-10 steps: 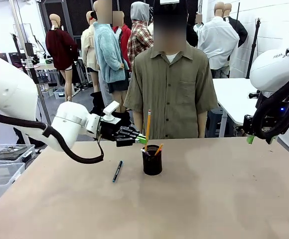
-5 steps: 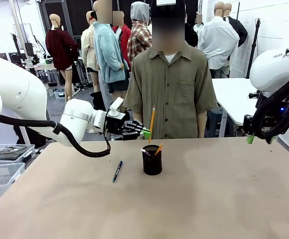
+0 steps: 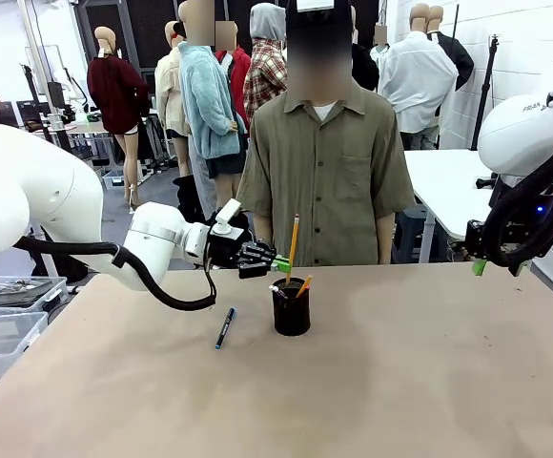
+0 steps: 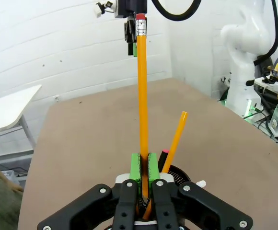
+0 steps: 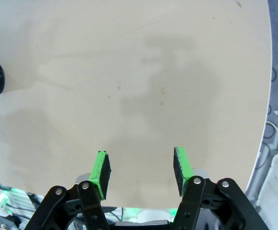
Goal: Place the pens into the pen holder.
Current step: Pick up a writing instrument from the table and place it into the Pen holder.
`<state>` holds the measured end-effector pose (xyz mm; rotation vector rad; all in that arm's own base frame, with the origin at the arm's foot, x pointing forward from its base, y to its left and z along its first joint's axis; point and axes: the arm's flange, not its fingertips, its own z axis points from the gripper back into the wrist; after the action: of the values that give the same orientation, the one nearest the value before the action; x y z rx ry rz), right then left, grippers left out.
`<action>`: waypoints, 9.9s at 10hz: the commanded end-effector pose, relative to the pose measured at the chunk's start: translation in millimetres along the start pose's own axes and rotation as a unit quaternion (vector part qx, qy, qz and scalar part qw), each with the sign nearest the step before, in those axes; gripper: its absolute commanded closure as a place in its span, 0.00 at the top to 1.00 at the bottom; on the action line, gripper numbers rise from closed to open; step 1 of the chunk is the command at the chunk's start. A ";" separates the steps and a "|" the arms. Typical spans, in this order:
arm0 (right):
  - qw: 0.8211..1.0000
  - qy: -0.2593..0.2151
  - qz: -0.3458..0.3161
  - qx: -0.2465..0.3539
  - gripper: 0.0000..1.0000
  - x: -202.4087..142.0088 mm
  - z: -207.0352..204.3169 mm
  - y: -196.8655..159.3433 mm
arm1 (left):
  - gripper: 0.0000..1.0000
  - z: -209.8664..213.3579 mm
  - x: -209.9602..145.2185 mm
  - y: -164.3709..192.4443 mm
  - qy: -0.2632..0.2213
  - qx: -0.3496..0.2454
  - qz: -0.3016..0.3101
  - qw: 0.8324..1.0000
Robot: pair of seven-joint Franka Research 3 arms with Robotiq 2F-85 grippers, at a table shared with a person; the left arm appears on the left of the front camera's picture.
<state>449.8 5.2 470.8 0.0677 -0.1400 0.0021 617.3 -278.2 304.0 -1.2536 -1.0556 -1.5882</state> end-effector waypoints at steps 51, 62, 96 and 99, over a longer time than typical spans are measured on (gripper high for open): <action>1.000 0.000 -0.009 -0.016 0.67 -3.9 -2.1 2.4 | 0.00 -9.1 23.3 -73.7 0.498 0.355 0.478 0.631; 1.000 0.000 -0.009 -0.016 0.67 -3.9 -2.1 2.4 | 0.00 55.5 112.4 -65.3 0.153 0.243 0.187 0.940; 1.000 0.000 -0.009 -0.016 0.67 -3.9 -2.1 2.4 | 0.78 92.6 165.6 -162.9 0.259 0.405 0.343 0.807; 1.000 0.000 -0.009 -0.016 0.67 -3.9 -2.1 2.4 | 0.78 122.7 173.2 -198.3 0.310 0.453 0.457 0.700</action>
<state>448.9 5.1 471.0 0.0687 -0.1407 0.0019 442.5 -123.1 439.6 -0.3213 -0.5781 -0.5206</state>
